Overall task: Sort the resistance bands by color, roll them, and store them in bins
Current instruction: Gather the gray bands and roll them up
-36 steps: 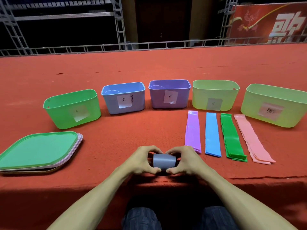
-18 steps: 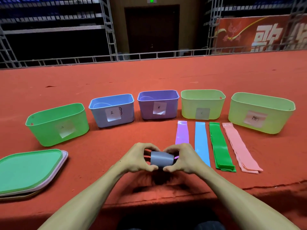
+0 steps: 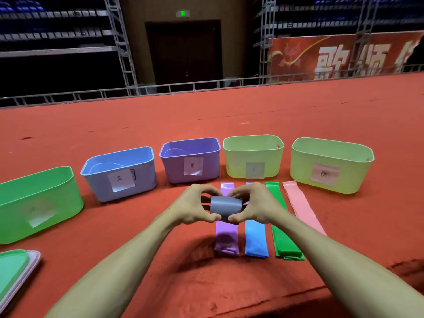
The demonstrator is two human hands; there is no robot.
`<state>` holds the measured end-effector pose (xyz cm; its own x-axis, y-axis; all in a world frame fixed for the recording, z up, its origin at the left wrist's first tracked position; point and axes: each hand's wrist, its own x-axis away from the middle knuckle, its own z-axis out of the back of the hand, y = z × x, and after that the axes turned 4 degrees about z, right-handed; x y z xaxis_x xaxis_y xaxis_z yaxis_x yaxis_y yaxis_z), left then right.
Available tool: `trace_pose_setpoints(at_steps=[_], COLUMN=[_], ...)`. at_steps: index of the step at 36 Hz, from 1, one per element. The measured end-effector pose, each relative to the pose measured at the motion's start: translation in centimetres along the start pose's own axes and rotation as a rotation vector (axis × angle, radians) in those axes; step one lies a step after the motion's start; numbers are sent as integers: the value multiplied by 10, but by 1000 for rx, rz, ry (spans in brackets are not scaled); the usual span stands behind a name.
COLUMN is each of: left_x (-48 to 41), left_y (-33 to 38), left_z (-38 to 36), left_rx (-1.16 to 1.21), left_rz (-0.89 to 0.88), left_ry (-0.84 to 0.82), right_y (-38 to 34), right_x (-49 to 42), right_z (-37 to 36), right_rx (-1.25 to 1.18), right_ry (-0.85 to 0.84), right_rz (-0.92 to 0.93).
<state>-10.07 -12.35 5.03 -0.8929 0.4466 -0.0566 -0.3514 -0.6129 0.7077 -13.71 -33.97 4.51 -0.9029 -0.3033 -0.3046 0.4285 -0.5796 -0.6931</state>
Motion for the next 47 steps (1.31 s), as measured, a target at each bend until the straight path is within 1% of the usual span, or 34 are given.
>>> trace_pose_setpoints(at_steps=[6, 16, 27, 32, 40, 47], left_x=[-44, -135, -238, -283, -340, -369], left_y=[25, 43, 53, 51, 33, 16], left_z=[-3, 4, 22, 22, 13, -2], left_rx=[21, 29, 34, 19, 48, -4], left_rz=[-147, -206, -294, -298, -264, -227], left_ry=[39, 69, 109, 143, 116, 98], right_y=[22, 58, 91, 117, 161, 192], right_x=[-27, -85, -159, -191, -230, -246], right_z=[32, 87, 142, 157, 162, 155], right_rx=[22, 24, 123, 153, 159, 193], right_ry=[35, 80, 153, 156, 154, 126], right_rz=[-40, -56, -2, 3, -22, -59])
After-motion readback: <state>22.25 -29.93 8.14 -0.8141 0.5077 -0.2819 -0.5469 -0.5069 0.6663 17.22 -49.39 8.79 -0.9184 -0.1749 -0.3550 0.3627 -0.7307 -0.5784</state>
